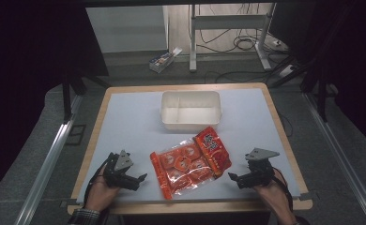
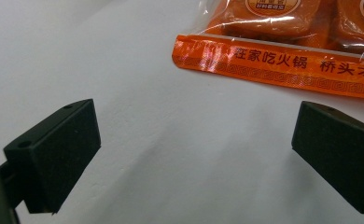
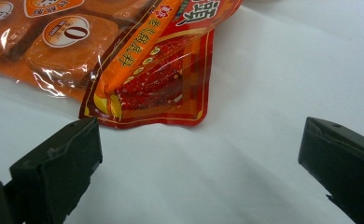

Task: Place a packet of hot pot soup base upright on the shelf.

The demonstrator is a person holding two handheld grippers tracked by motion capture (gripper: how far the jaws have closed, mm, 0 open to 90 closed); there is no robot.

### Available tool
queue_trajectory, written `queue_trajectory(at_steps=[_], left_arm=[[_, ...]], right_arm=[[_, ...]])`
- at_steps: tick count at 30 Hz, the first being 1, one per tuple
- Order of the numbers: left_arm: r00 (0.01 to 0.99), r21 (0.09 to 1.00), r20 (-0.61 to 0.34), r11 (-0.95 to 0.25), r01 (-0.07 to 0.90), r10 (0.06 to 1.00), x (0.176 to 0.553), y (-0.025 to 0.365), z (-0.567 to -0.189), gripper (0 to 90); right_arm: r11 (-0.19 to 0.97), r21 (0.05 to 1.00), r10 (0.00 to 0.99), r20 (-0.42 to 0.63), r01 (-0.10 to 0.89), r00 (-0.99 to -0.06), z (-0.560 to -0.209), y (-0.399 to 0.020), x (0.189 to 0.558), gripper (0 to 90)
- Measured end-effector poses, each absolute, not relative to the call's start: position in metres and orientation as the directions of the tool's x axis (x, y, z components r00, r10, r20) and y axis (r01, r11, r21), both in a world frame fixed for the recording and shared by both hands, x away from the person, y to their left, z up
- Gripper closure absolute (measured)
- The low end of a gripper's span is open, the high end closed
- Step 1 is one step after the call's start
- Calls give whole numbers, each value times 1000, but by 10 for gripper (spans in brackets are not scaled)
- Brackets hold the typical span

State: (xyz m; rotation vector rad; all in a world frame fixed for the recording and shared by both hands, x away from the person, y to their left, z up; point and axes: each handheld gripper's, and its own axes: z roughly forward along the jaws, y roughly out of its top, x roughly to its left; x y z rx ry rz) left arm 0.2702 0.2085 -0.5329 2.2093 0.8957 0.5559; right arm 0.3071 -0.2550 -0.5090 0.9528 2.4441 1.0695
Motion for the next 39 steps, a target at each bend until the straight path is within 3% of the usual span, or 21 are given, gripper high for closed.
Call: queue_trajectory(at_steps=[28,39], left_arm=[[687,695,143,-566,443,713,270,203,-536,20],[694,682,159,-587,437,702,270,201,-538,24]], right_arm=[[476,770,670,-4,426,-742,-508,-231,316,5],[527,708,650,22,471,-760,-516,-215,323,91]])
